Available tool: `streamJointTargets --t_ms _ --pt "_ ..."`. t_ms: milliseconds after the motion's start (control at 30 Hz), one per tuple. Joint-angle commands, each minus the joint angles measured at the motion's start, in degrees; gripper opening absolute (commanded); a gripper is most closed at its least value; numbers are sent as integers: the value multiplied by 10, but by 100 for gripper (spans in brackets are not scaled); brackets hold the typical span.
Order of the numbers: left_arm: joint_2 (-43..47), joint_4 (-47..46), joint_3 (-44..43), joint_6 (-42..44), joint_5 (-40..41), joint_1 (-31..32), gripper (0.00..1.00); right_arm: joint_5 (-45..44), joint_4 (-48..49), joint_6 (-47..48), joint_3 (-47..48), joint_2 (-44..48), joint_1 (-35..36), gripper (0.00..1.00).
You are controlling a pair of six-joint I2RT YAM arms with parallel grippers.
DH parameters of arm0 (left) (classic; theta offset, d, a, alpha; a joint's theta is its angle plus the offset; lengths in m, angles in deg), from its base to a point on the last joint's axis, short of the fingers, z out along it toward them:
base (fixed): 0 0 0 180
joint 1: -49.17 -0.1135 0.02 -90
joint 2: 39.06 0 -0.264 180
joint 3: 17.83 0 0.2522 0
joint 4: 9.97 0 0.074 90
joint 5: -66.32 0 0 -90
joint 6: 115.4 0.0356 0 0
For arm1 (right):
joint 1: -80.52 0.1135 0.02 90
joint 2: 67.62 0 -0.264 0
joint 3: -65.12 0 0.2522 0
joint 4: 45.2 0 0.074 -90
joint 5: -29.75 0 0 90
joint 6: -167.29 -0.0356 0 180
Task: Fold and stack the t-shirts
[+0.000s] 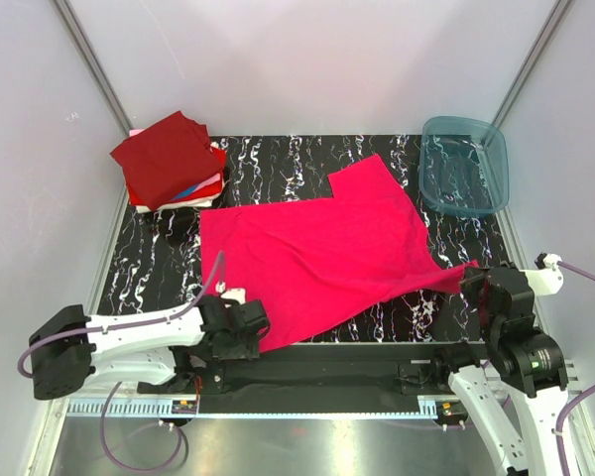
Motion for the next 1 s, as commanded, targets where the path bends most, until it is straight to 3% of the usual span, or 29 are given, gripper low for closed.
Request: streamJointTargets --t_ms 0,167,367,500,600,633,700,733,833,967 --pt "-51 -37 -7 18 46 2 83 -6 28 9 5 0 0 0" --pt "-134 -26 -52 57 61 3 98 -3 22 11 6 -2 0 0" --pt "-198 -33 -95 86 88 3 96 7 26 17 3 -2 0 0" --pt "-179 -83 -72 115 68 1 70 12 25 16 -4 -2 0 0" --pt "-149 -108 -49 118 65 -1 60 12 25 16 -9 1 0 0" --pt "-142 -115 -43 118 64 -6 49 11 24 16 -10 2 0 0" --pt "-124 -123 -31 118 61 -7 39 13 24 14 -11 1 1 0" --pt "-120 -123 -29 118 61 -7 25 14 24 14 -11 1 0 0" --pt "-113 -121 -28 116 61 -7 0 21 23 12 -11 0 0 0" --pt "-105 -103 -34 113 64 -6 0 21 18 11 -9 2 0 0"
